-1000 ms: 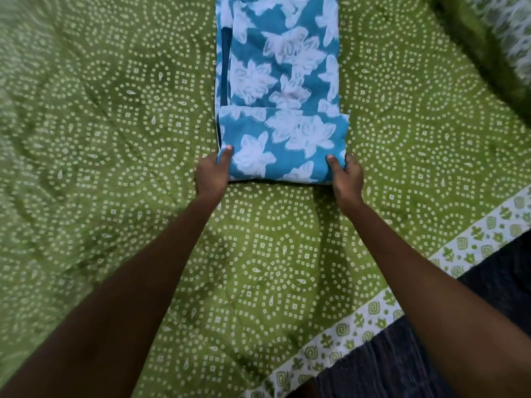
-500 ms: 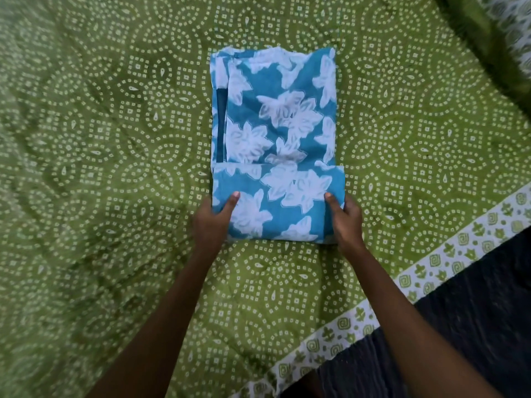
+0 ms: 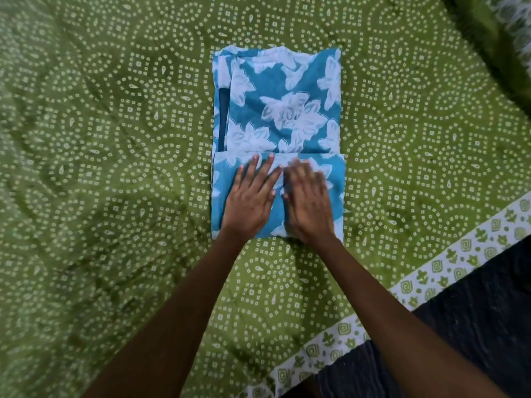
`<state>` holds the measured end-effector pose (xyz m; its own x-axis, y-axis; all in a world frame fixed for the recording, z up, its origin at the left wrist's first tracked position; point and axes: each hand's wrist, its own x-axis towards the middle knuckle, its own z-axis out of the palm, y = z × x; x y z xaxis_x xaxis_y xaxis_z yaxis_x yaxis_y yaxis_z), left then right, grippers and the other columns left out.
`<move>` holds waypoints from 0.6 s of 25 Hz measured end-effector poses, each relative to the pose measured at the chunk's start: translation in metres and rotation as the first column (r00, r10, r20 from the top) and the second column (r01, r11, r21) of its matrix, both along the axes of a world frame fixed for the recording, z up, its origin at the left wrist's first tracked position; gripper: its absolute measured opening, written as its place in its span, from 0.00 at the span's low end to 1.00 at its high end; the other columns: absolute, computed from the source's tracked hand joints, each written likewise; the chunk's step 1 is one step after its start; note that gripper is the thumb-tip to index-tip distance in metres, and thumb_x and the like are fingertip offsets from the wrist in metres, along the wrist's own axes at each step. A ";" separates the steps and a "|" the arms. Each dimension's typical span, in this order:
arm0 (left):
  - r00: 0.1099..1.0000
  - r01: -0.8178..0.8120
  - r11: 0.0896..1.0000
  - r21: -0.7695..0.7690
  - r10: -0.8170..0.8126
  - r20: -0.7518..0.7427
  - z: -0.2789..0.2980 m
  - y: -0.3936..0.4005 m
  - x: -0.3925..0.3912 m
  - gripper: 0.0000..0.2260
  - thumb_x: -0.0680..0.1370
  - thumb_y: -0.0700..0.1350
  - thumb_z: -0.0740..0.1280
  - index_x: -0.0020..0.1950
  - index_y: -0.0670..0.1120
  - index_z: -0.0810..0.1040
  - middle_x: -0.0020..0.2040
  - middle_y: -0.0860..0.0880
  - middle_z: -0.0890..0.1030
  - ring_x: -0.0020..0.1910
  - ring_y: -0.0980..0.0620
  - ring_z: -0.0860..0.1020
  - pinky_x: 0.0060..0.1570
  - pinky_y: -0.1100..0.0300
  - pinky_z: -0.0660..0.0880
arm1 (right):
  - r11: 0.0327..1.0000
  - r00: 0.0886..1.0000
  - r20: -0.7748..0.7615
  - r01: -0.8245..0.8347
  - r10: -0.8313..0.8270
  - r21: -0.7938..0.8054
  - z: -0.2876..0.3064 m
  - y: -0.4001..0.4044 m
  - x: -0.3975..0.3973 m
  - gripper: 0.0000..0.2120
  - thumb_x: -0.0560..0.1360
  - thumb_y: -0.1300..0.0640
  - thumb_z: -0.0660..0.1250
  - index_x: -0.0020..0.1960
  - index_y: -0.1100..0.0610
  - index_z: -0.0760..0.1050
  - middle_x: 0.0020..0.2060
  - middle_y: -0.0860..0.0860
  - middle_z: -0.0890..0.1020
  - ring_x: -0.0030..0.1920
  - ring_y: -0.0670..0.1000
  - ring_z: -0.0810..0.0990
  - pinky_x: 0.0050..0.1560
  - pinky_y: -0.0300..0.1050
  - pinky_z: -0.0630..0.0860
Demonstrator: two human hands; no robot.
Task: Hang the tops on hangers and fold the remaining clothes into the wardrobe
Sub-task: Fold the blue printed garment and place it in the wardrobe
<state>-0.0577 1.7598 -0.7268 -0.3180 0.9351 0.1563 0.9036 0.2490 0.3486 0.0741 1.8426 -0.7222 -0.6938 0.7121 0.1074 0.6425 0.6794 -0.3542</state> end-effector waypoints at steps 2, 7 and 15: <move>0.986 0.147 0.977 -0.156 -0.157 -0.059 -0.021 0.001 -0.015 0.22 0.81 0.53 0.50 0.74 0.47 0.62 0.74 0.47 0.64 0.74 0.47 0.58 0.73 0.55 0.46 | 0.976 0.962 0.163 -0.215 0.218 -0.037 -0.020 0.009 0.007 0.28 0.79 0.45 0.51 0.74 0.59 0.59 0.74 0.54 0.62 0.74 0.51 0.56 0.73 0.54 0.51; 0.940 0.306 0.916 -0.258 -0.333 -0.067 -0.025 -0.005 -0.052 0.24 0.82 0.54 0.48 0.75 0.46 0.59 0.76 0.48 0.60 0.75 0.52 0.54 0.74 0.56 0.46 | 0.985 0.970 0.210 -0.096 0.125 -0.141 -0.023 0.069 0.032 0.29 0.79 0.43 0.46 0.77 0.55 0.50 0.76 0.49 0.52 0.76 0.49 0.47 0.75 0.52 0.44; 0.926 0.355 0.913 -0.199 -0.314 0.210 -0.015 -0.012 -0.118 0.28 0.72 0.42 0.51 0.73 0.46 0.65 0.74 0.47 0.61 0.75 0.49 0.53 0.74 0.50 0.54 | 0.720 0.671 0.312 -0.691 0.673 -0.069 -0.021 0.111 0.082 0.34 0.75 0.42 0.54 0.77 0.51 0.50 0.75 0.52 0.56 0.75 0.55 0.50 0.74 0.55 0.44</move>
<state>-0.1757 1.7476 -0.7422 0.0178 0.9945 -0.1035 0.8798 0.0336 0.4741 0.1562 1.9534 -0.7430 -0.9861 0.0274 -0.1639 0.0576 0.9815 -0.1826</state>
